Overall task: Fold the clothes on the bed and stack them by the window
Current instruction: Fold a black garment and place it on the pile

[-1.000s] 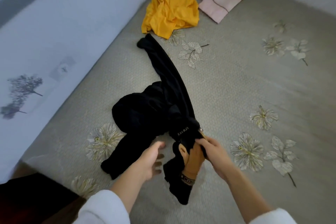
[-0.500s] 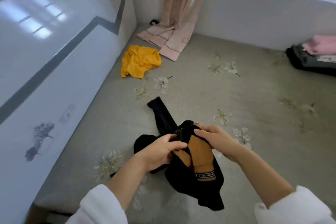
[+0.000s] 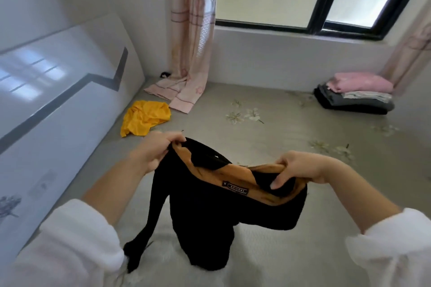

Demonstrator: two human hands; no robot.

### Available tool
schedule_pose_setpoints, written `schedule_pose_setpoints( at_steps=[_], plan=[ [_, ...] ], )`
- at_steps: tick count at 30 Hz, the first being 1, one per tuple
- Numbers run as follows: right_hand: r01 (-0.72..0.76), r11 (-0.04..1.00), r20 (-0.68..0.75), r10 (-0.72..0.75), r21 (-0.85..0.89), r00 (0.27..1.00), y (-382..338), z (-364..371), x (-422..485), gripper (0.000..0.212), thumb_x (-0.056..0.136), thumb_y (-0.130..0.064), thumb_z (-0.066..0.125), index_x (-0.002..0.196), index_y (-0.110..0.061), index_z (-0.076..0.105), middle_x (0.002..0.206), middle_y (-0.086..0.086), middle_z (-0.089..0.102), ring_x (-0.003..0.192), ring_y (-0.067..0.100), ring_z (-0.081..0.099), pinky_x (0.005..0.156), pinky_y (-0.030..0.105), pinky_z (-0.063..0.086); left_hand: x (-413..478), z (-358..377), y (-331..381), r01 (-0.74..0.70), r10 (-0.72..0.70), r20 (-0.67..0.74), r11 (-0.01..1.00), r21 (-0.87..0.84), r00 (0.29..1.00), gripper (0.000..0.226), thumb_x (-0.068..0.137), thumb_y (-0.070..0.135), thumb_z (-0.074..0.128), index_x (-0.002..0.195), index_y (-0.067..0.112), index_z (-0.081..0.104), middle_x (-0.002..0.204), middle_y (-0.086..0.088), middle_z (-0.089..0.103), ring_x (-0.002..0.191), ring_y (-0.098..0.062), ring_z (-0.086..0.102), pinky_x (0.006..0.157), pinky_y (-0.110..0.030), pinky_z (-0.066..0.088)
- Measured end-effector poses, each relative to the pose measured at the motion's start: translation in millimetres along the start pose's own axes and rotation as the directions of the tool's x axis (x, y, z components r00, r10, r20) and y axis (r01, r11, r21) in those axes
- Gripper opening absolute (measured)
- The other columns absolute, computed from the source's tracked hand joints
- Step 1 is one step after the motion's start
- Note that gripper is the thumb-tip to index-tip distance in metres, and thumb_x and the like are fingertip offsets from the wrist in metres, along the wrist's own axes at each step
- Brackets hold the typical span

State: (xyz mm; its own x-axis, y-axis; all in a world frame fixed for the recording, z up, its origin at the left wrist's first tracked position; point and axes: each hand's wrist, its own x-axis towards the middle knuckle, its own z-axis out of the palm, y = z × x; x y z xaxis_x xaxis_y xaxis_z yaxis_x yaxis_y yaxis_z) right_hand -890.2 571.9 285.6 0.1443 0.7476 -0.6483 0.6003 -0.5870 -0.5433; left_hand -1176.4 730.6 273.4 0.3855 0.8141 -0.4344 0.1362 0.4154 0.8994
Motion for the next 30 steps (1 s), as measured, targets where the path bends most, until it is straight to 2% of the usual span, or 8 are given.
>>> schedule_pose_setpoints(
  at_steps=[3,8,13,16,17,22,26,30],
  plan=[
    [-0.094,0.958,-0.178,0.046,-0.27,0.983,25,-31,-13,0.029,0.079,-0.03,0.071,0.084,-0.002,0.068,0.074,0.008,0.064,0.066,0.024,0.062,0.057,0.029,0.048,-11,30,14,-0.068,0.052,-0.129,0.99,-0.125,0.99,0.007,0.086,0.01,0.056,0.079,0.008,0.058,0.081,-0.005,0.06,0.068,-0.017,0.059,0.065,-0.026,0.053],
    [0.139,0.886,-0.236,-0.035,0.442,0.971,58,-81,-36,0.02,0.088,-0.02,0.061,0.103,-0.008,0.066,0.077,0.006,0.063,0.071,0.02,0.062,0.065,0.03,0.054,-36,61,39,-0.238,0.176,-0.218,0.924,-0.3,0.96,0.037,0.079,-0.014,0.032,0.102,-0.002,0.059,0.112,-0.012,0.056,0.081,-0.025,0.067,0.053,-0.024,0.057],
    [0.404,0.446,-0.314,-0.263,0.799,0.912,59,-115,-67,0.018,0.071,-0.029,0.066,0.076,-0.015,0.076,0.073,0.004,0.072,0.064,0.018,0.069,0.059,0.028,0.057,-51,90,72,-0.536,0.597,-0.233,0.797,0.277,0.767,0.061,0.077,-0.012,0.064,0.13,0.018,0.058,0.115,-0.001,0.061,0.09,-0.007,0.066,0.066,-0.016,0.056],
    [0.548,-0.193,-0.581,-0.298,0.814,0.758,66,-106,-61,0.025,0.085,-0.022,0.052,0.094,-0.011,0.073,0.1,0.006,0.071,0.09,0.018,0.07,0.078,0.029,0.057,-58,108,99,-0.675,0.731,-0.269,0.683,0.28,0.628,0.054,0.075,-0.001,0.074,0.124,0.017,0.063,0.101,0.014,0.065,0.081,0.0,0.068,0.069,-0.016,0.056],
    [0.558,-0.23,-0.602,-0.231,0.797,0.765,71,-91,-51,0.03,0.086,-0.012,0.044,0.106,-0.011,0.067,0.111,0.006,0.067,0.095,0.019,0.068,0.078,0.029,0.056,-59,113,107,-0.702,0.727,-0.293,0.682,0.205,0.621,0.051,0.075,-0.001,0.074,0.123,0.014,0.063,0.1,0.011,0.065,0.08,-0.002,0.07,0.069,-0.016,0.056],
    [0.456,0.68,-0.453,-0.201,0.574,0.869,86,-8,6,0.016,0.09,0.001,0.059,0.094,-0.014,0.063,0.076,-0.002,0.07,0.064,0.005,0.067,0.071,0.025,0.047,-47,128,117,-0.653,0.619,-0.267,0.755,-0.059,0.739,0.036,0.082,-0.009,0.065,0.117,-0.002,0.06,0.103,-0.016,0.062,0.072,-0.014,0.072,0.066,-0.014,0.054],
    [0.423,0.707,-0.463,-0.151,0.567,0.873,90,-23,19,0.017,0.097,-0.003,0.05,0.08,-0.008,0.05,0.062,0.009,0.068,0.058,0.018,0.068,0.064,0.027,0.055,-42,118,102,-0.565,0.531,-0.267,0.822,-0.068,0.804,0.028,0.086,-0.007,0.062,0.113,-0.001,0.06,0.098,-0.018,0.063,0.067,-0.012,0.071,0.064,-0.013,0.055],
    [0.161,0.952,-0.192,-0.113,0.262,0.975,90,9,44,0.016,0.089,-0.003,0.055,0.077,-0.013,0.058,0.079,0.004,0.067,0.063,0.011,0.06,0.055,0.022,0.041,-42,119,90,-0.523,0.523,-0.193,0.851,0.057,0.83,0.023,0.086,-0.004,0.062,0.107,0.006,0.064,0.083,-0.008,0.066,0.059,-0.007,0.069,0.063,-0.014,0.056]
  ],
)
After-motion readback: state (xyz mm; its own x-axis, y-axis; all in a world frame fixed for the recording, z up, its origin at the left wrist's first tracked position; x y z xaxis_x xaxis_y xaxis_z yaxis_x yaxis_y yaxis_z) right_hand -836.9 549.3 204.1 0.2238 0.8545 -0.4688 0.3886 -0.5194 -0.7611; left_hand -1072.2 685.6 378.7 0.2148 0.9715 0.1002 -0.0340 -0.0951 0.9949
